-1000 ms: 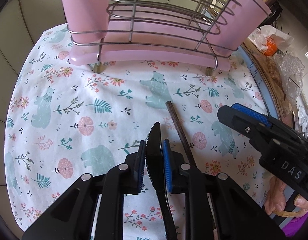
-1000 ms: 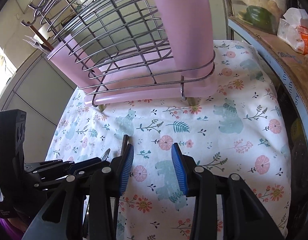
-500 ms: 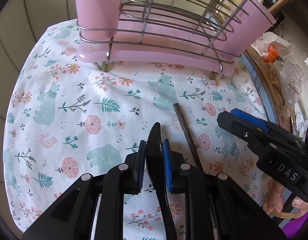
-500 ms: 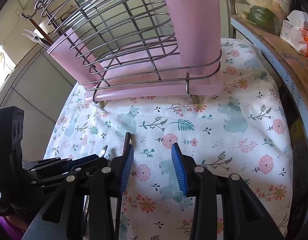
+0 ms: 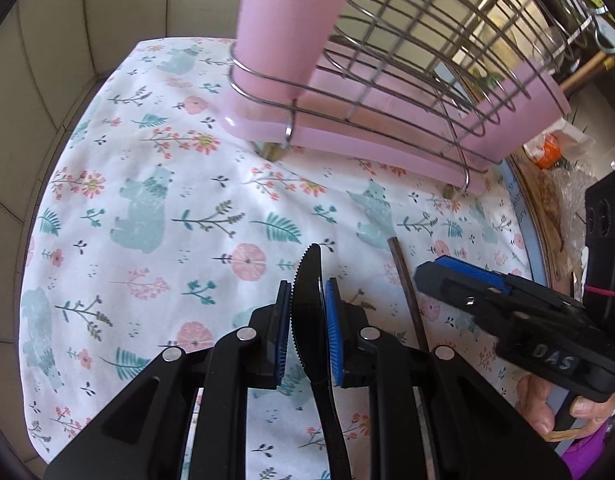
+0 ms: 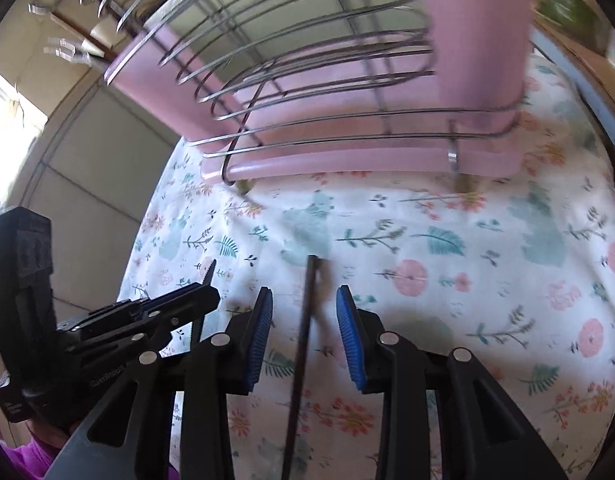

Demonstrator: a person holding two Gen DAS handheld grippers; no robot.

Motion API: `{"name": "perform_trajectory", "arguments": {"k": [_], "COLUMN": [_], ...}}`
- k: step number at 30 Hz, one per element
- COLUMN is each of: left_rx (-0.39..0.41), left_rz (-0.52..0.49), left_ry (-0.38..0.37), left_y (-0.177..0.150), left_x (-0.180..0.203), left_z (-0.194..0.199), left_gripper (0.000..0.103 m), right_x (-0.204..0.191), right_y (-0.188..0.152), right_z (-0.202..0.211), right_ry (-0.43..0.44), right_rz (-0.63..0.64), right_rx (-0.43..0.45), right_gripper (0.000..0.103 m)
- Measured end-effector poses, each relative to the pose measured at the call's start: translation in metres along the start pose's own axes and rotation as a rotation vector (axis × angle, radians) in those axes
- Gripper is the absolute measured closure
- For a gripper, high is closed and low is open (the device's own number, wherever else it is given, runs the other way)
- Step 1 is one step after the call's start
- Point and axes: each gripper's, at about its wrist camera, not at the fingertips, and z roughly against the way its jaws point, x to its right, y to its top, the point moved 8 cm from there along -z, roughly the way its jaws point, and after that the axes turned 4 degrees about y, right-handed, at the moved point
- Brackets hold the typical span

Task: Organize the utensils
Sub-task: 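Grasp the black serrated knife with the left gripper while the right grasps a dark chopstick, then lift the knife and chopstick up over the pink cup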

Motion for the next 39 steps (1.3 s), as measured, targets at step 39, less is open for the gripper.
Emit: {"name": "perform_trajectory", "arguments": {"k": [39], "left_rx": [0.226], "left_rz": [0.03], "left_ry": [-0.034], "left_y": [0.031], "left_x": [-0.005], "left_z": [0.066], "left_gripper": [0.086], "right_x": [-0.009], "right_y": [0.03], "right_z": [0.083], "right_ry": [0.039], "right_rz": [0.06], "right_rx": [0.313], "right_gripper": [0.097]}}
